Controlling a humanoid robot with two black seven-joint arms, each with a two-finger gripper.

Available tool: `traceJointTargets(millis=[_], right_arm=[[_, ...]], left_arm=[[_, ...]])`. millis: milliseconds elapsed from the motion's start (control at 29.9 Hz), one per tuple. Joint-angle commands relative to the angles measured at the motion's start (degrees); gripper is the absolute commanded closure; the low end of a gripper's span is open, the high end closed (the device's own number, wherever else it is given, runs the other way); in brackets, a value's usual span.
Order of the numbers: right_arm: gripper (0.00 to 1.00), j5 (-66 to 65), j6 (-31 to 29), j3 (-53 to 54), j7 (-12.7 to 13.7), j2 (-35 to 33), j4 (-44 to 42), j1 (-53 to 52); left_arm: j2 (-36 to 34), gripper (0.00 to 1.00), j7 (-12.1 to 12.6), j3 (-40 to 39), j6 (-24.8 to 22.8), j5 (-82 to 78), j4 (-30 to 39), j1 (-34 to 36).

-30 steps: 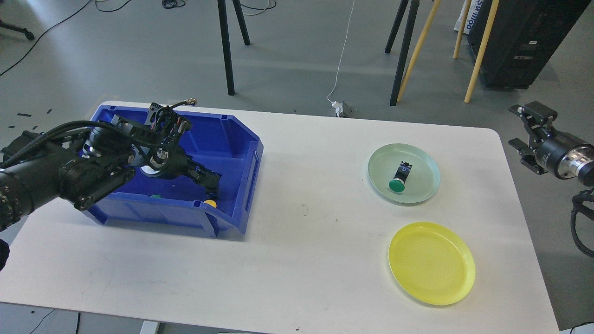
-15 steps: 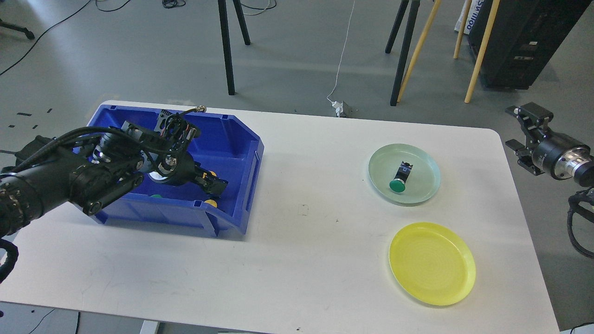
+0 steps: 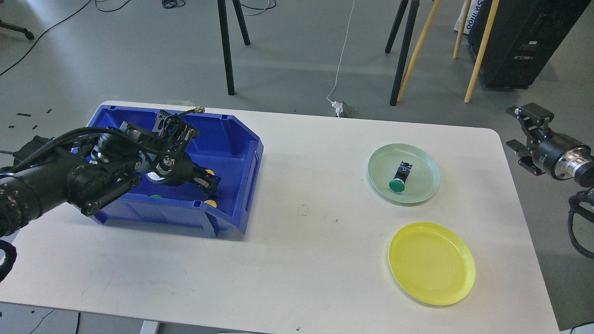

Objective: Pass button and place on color plate
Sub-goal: 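Lift the yellow button out of the bin with the left gripper, then pass the yellow button from the left gripper to the right gripper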

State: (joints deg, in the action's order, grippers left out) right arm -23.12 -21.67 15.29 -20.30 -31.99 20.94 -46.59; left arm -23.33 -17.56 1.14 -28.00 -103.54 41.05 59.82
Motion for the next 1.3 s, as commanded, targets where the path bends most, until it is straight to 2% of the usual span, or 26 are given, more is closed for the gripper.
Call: traceJointTargets(millis=[0,67,301,435,535,635,769,869,1003,1137,1271], right_arm=[[0.09,0.00,0.14,0.09,0.00,0.00,-0.02,0.01],[0.09,0.00,0.22,0.18,0.00,0.00,-0.11,-0.08],[0.09,0.00,0.31,0.62,0.00,1.40,-0.11,-1.83],[0.09,0.09,0.31,1.41,-0.44,2.55,0.24,-3.59],[0.09,0.09,0.05,4.65,-0.44,3.78,1.21,-5.34],[0.09,0.26,-0.13,8.08,-0.09,4.48,3.48,-6.75],[0.09,0.53,0.22,13.79,0.88,5.01,11.73,-7.64],[0.09,0.53,0.40,17.92,4.47,6.76,17.89,-8.25],[0.09,2.37,0.84,21.01,7.82,12.73,21.16,-9.56],[0.09,3.34,0.93,21.01,8.35,16.25,22.47,-11.33],[0.09,3.43,2.50,21.10,8.35,17.14,25.90,-11.24]], left_arm=[[-0.75,0.91,-0.71,-0.96,0.00,0.80,0.78,0.47],[-2.76,0.91,-1.68,-1.41,0.00,1.41,2.27,0.99],[-16.38,0.92,-1.95,-4.12,0.00,8.78,14.83,5.47],[-22.02,0.92,-1.95,-11.93,0.00,18.43,19.85,6.18],[-22.38,0.92,-1.60,-19.05,0.00,27.49,19.42,6.27],[-21.68,0.92,-1.33,-21.44,0.00,34.27,19.24,8.63],[-16.77,0.93,-1.07,-21.62,0.00,39.46,18.63,11.10],[-11.85,0.93,-0.98,-21.80,0.00,40.88,16.18,11.28],[-4.20,0.93,-0.98,-22.15,0.00,41.32,11.43,11.90],[1.25,0.93,-1.07,-24.69,0.00,41.84,5.90,12.60],[3.55,0.93,-1.24,-24.70,0.00,43.95,2.90,13.65]])
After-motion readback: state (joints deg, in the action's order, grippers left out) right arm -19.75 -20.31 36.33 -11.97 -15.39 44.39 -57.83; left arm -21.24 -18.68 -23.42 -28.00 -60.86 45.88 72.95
